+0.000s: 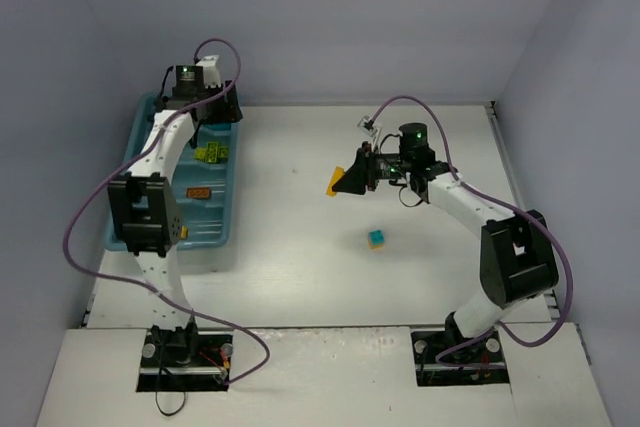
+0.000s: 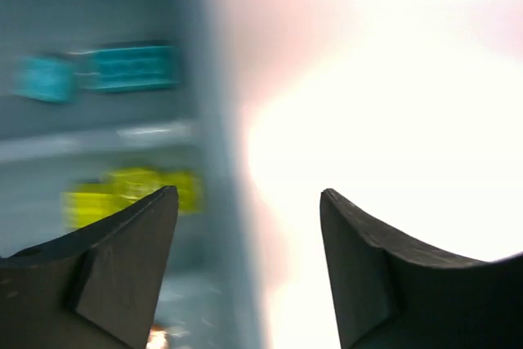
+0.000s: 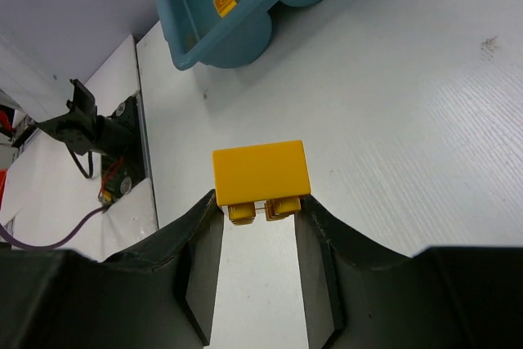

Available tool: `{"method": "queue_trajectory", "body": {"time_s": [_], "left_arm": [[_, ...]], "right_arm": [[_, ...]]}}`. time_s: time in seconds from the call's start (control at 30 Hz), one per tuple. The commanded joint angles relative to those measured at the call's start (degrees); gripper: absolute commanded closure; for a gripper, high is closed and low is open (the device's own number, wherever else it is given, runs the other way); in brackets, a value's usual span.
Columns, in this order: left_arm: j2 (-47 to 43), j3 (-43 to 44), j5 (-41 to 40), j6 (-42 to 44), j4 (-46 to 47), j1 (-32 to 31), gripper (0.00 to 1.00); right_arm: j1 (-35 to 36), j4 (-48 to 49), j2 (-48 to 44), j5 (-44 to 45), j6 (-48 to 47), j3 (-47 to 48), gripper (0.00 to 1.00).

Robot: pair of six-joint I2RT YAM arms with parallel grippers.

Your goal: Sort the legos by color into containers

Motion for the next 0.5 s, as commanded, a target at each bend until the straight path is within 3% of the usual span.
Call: {"method": "queue_trajectory", "body": {"time_s": [0.0, 0.1, 0.2, 0.47], "left_arm": [[-14.31, -8.12, 23.64, -4.85, 12.22, -1.19, 0.35], [-19.24, -16.56, 34.53, -10.12, 18.66, -3.29, 0.32], [-21.35, -20.18, 40.18, -9.87, 19.03, -7.60, 0.32], [-22.67, -22.91, 45.83, -4.77, 16.13, -16.04, 0.32]], "right_arm": [[0.48, 2.21, -3.17, -1.14, -1.70, 1.75, 1.00], [0.48, 2.21, -2.56, -2.28, -2.23, 2.45, 1.00], [0.48, 2.21, -2.21, -3.95, -2.75, 3.33, 1.00], [0.83, 2.21, -1.50, -7.20, -2.84, 4.74, 1.00]]}}
